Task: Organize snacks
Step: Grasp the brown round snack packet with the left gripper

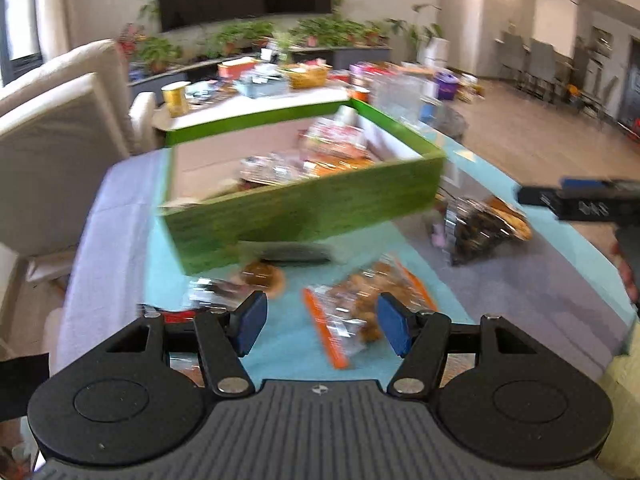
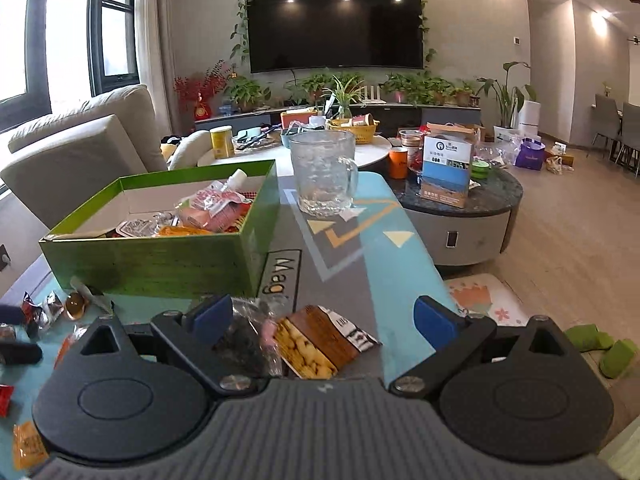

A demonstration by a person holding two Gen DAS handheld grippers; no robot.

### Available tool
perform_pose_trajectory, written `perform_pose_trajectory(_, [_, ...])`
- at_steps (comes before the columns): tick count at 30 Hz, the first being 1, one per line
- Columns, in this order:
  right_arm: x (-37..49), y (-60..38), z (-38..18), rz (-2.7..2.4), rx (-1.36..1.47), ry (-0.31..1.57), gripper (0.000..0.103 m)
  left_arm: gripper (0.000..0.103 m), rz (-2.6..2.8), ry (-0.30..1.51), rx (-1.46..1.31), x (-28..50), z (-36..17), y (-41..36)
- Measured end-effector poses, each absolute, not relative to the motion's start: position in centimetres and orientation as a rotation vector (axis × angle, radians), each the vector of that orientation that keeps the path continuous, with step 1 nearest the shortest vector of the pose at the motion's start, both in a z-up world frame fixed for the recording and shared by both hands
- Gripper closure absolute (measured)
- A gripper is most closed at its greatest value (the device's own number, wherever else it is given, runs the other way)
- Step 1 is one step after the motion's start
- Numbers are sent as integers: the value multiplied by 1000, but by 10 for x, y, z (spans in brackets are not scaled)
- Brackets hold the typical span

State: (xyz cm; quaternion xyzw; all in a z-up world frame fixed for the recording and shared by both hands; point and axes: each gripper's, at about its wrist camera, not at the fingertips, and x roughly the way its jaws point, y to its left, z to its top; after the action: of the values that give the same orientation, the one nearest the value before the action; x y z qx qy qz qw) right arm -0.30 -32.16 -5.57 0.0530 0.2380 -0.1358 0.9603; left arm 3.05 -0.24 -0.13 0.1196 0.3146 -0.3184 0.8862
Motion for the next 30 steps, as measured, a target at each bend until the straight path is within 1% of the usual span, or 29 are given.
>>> perform_pose_trajectory(5, [-4, -317, -58, -242, 112, 476, 22, 45, -564, 684, 166, 50, 1, 20])
perform_pose_trajectory(9, [0, -305, -61, -224, 63, 489, 22, 45, -533, 689, 154, 59, -2, 24])
perform_pose_trajectory(16, [-4, -287, -57, -151, 42, 469, 22, 45, -551, 719, 66, 89, 0, 1])
perform_pose_trajectory(21, [-8, -264, -56, -9, -30, 494, 22, 45, -547, 815, 17, 105, -4, -17])
perform_pose_trajectory(26, [-11, -245, -66, 93, -139, 535, 22, 45, -580, 801, 78, 101, -8, -18])
perform_pose_trajectory(30, [-9, -240, -71, 108, -147, 571, 21, 45, -551, 825, 106, 112, -18, -21])
